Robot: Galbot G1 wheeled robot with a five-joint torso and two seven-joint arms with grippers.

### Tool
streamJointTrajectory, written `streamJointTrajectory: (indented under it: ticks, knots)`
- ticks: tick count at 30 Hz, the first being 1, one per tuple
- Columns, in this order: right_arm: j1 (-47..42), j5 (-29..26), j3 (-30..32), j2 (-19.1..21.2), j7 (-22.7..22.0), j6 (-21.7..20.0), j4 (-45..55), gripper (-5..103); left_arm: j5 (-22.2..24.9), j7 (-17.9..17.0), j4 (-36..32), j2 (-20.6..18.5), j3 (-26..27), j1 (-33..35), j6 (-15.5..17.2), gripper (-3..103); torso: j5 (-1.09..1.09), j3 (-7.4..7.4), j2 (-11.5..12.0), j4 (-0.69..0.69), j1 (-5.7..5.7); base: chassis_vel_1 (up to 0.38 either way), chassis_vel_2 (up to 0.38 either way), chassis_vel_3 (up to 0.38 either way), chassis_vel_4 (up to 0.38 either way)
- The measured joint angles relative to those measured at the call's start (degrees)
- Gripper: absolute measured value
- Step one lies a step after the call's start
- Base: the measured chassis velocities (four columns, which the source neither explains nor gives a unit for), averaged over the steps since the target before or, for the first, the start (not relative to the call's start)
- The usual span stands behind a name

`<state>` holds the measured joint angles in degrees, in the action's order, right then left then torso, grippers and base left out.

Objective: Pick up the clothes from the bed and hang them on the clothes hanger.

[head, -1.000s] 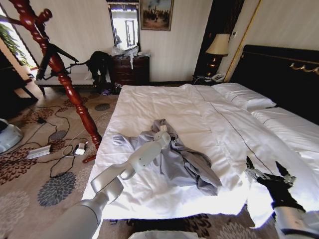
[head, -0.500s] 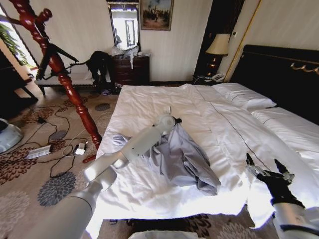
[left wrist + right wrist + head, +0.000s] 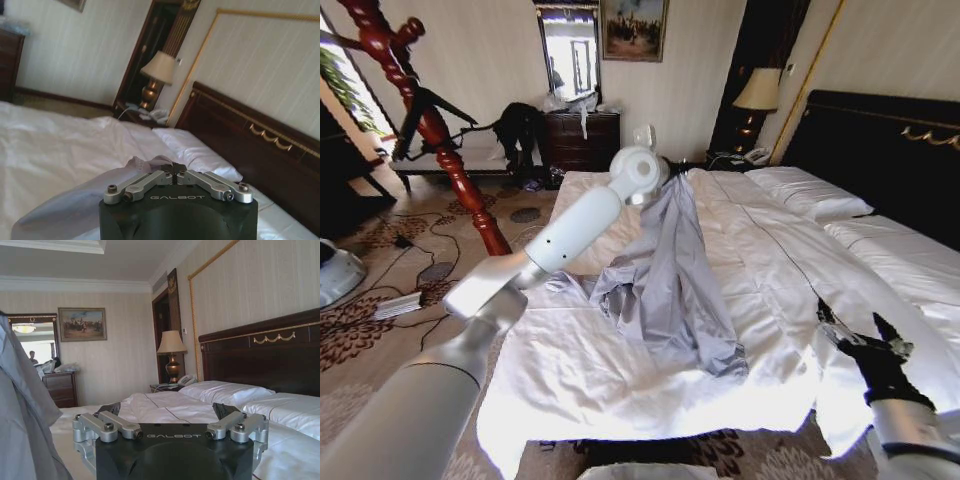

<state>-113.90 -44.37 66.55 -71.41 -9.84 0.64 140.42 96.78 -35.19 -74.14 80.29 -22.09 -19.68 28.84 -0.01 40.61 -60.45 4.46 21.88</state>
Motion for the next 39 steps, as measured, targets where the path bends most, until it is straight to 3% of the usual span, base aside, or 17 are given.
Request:
streamJointTrajectory:
  ticks: [6, 14, 20, 23, 26, 31, 32, 34, 36, 37, 38, 39]
  knots:
    - [1.21, -1.29, 0.12, 0.28, -1.11, -0.87, 0.2, 100, 2.76, 1.8, 2.72, 0.7, -0.49, -7.31, 0.54, 0, 0.01, 0.0, 0.0, 0.01, 0.0, 0.0, 0.0, 0.0, 0.0]
    - [3.37, -6.04, 2.54, 0.64, -3.38, -2.13, -1.36, 100, 7.71, 7.28, 10.39, 5.87, -1.53, -20.79, 2.07, 0, 0.03, 0.0, 0.0, 0.03, 0.0, 0.0, 0.0, 0.0, 0.0]
    - [5.61, -10.49, 6.89, 2.73, -5.02, -3.36, -4.38, 100, 9.36, 10.04, 13.35, 8.13, -0.66, -25.8, 2.23, 0, 0.03, 0.0, 0.0, 0.01, -0.01, 0.0, 0.0, 0.0, 0.0]
    - [6.33, -15.83, 12.58, 6.69, -5.69, -3.74, -7.87, 100, 11.33, 10.97, 13.53, 9.02, 0.64, -28.52, 2.21, 0, 0.02, 0.0, 0.0, -0.01, 0.0, 0.0, 0.0, 0.0, 0.0]
    - [6.14, -17.36, 14.66, 7.99, -5.69, -3.73, -9.07, 100, 12.76, 11.91, 14.96, 9.94, 0.61, -31.33, 2.21, 0, 0.02, 0.0, 0.0, 0.0, 0.0, 0.0, 0.0, 0.0, 0.0]
    - [6.75, -16.5, 13.65, 6.21, -5.62, -3.65, -8.99, 100, 14.47, 13.24, 17.39, 11.86, 3.02, -34.34, 2.25, 0, 0.03, 0.0, 0.0, 0.04, -0.01, 0.0, 0.0, 0.0, 0.0]
    - [7.8, -14.97, 12.05, 4.84, -5.69, -3.76, -8.78, 100, 16.18, 13.9, 16.32, 12.04, 5.83, -35.53, 1.54, 0, 0.02, 0.0, 0.0, 0.0, -0.01, 0.0, 0.0, 0.0, 0.0]
    - [7.93, -14.86, 11.93, 4.8, -5.74, -3.85, -8.75, 100, 16.65, 13.78, 15.29, 12.01, 6.38, -35.47, 1.28, 0, 0.01, 0.0, 0.0, -0.01, -0.01, 0.0, 0.0, 0.0, 0.0]
    - [8.18, -14.62, 11.78, 5.11, -5.98, -4.2, -8.49, 100, 18.67, 11.84, 8.5, 9.37, 7.51, -32.91, 0.56, 0, 0.05, -0.02, -0.02, 0.05, -0.02, 0.0, 0.0, 0.0, 0.0]
    - [8.18, -14.57, 11.81, 5.33, -6.12, -4.39, -8.29, 100, 19.58, 10.08, 3.03, 6.15, 7.42, -29.99, 0.23, 0, 0.05, -0.02, -0.02, 0.05, -0.03, 0.0, 0.0, 0.0, 0.0]
    - [8.18, -14.57, 11.81, 5.33, -6.12, -4.39, -8.29, 100, 19.58, 10.08, 3.03, 6.15, 7.42, -29.99, 0.23, 0, 0.05, -0.02, -0.02, 0.05, -0.03, 0.0, 0.0, 0.0, 0.0]
    - [8.18, -14.49, 11.84, 5.48, -6.25, -4.55, -8.01, 100, 20.4, 8.47, -2.69, 2.25, 6.84, -26.73, -0.29, 0, 0.03, -0.01, -0.01, 0.04, -0.02, 0.0, 0.0, 0.0, 0.0]
